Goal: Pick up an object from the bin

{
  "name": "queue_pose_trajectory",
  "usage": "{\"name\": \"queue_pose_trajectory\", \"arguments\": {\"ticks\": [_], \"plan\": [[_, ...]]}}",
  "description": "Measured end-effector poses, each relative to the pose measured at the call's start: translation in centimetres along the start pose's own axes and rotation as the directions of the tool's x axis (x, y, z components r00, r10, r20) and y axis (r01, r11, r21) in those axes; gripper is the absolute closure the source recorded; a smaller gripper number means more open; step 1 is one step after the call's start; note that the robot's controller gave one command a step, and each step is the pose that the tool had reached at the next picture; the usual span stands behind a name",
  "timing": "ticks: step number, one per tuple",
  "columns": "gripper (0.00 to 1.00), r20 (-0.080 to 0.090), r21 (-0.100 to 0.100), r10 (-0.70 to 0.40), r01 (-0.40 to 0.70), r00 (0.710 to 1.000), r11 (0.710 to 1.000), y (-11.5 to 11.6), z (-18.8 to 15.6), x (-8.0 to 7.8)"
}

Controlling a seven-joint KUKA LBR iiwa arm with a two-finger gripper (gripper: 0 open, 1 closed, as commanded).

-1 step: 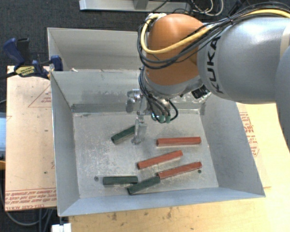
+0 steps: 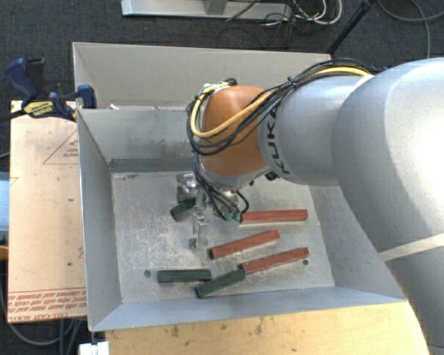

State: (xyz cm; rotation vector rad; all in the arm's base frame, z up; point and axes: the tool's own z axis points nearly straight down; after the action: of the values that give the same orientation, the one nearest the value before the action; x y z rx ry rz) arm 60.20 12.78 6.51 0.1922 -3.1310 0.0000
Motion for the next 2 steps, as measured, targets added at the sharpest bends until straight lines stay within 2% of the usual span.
{"name": "queue_pose_trajectory", "arguments": {"ticks": [1, 2], "plan": [[0.0, 0.01, 0.001, -0.113, 0.113, 0.993, 0.994, -0.6, -3.6, -1.2], [0.0, 0.01, -0.001, -0.104, 0.104, 0.995, 0.995, -0.6, -5.5, -2.2]]}}
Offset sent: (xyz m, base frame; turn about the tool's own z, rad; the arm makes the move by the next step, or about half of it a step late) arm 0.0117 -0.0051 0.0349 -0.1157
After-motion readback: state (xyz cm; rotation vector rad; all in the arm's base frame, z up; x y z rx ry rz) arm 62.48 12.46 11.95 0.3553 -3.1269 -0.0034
